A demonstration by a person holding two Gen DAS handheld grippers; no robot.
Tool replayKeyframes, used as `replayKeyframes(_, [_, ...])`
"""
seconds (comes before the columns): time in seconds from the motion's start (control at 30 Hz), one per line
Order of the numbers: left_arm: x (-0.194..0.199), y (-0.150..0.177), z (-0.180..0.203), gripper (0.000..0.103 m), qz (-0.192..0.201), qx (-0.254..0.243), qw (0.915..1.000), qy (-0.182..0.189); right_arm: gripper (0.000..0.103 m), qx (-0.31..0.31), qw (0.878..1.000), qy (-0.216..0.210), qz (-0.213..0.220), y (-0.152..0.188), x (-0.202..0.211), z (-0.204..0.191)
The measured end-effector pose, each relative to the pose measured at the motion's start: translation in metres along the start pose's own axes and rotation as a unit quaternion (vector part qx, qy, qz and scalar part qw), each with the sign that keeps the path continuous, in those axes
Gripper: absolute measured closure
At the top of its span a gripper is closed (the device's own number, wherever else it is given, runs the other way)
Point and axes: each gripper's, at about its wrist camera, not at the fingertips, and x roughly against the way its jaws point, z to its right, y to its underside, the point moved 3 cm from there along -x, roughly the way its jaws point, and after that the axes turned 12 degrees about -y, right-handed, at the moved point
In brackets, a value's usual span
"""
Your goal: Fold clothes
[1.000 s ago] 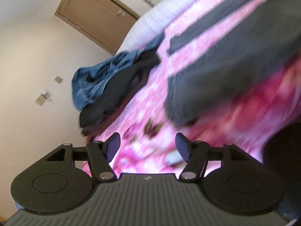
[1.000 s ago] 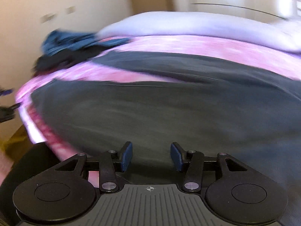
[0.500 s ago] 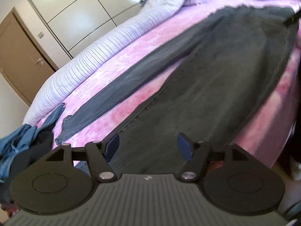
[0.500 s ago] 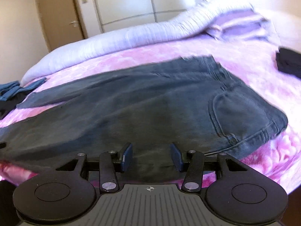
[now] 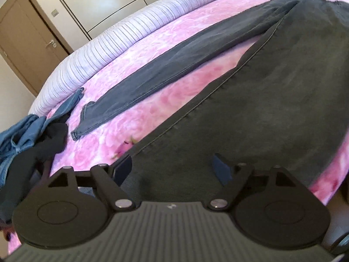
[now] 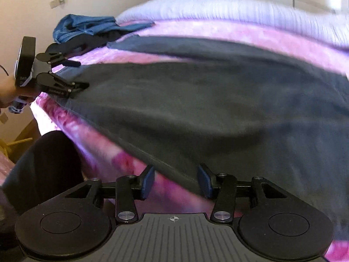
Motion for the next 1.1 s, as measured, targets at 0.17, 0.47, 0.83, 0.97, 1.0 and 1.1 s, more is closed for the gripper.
replayKeyframes(0.17, [0.012, -0.035, 0.009, 0.045, 0.017, -0.011, 0.9998, 0.005, 0.056, -0.043, 0.999, 0.002, 0.018, -0.001, 0.032, 0.004])
replayKeyframes(0.47, [0.027, -0.143, 0.114, 0.043, 0.128, -0.027, 0.9758, 0.175, 0.056, -0.051, 0.989, 0.103, 0.092, -0.010, 0.065, 0.035])
replayKeyframes(0.83, [0.029, -0.205, 0.183, 0.044, 0.162, -0.038, 0.9547, 0.247, 0.058, -0.094, 0.978, 0.159, 0.102, 0.018, 0.105, 0.072])
replayKeyframes(0.97, [0.033, -0.227, 0.222, 0.043, 0.167, -0.060, 0.9392, 0.294, 0.058, -0.089, 0.972, 0.201, 0.084, 0.027, 0.107, 0.096])
replayKeyframes(1.0, [0.030, -0.227, 0.236, 0.043, 0.160, -0.080, 0.9393, 0.293, 0.058, -0.088, 0.970, 0.211, 0.079, 0.029, 0.108, 0.102])
replayKeyframes(1.1, [0.019, -0.222, 0.256, 0.033, 0.161, -0.093, 0.9437, 0.274, 0.062, -0.101, 0.967, 0.218, 0.079, 0.052, 0.126, 0.106])
